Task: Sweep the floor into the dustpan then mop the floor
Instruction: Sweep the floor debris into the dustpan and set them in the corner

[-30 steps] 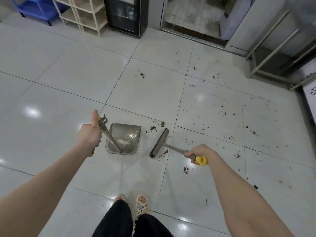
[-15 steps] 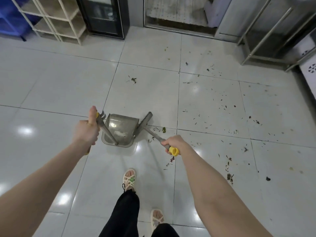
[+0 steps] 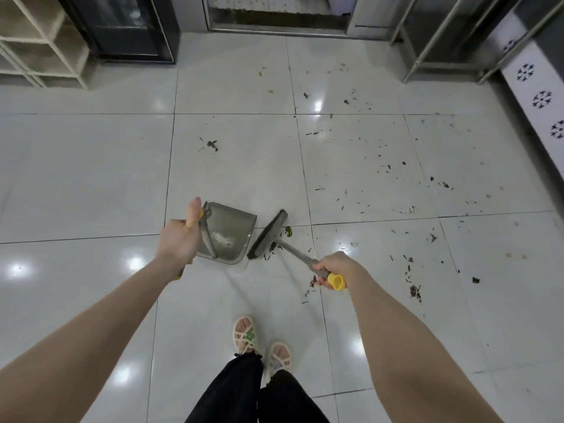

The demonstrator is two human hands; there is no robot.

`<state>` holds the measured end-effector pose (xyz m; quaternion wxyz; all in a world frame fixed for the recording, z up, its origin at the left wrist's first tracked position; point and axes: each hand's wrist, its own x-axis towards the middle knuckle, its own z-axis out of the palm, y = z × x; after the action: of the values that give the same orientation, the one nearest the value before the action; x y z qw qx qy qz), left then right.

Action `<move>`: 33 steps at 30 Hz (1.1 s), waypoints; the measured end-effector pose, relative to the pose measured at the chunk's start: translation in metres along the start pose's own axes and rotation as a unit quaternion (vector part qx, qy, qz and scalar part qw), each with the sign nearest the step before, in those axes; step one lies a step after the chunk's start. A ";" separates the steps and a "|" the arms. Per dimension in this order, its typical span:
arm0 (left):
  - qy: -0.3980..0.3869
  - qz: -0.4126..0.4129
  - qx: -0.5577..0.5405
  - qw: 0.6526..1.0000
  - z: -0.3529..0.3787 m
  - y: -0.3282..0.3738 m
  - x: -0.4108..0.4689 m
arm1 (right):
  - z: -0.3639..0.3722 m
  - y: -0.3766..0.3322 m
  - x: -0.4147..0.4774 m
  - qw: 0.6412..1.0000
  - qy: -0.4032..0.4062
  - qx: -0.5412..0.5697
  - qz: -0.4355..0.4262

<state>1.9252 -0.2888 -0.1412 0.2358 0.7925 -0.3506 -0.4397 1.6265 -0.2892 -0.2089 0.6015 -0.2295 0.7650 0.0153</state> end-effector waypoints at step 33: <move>0.001 0.070 0.002 0.998 0.053 -0.004 -0.089 | -0.074 0.100 -0.049 0.998 0.007 0.020 -0.060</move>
<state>1.8482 -0.2218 -0.1235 0.2645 0.7670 -0.4062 -0.4204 1.5304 -0.2059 -0.1687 0.6007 -0.2626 0.7541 -0.0377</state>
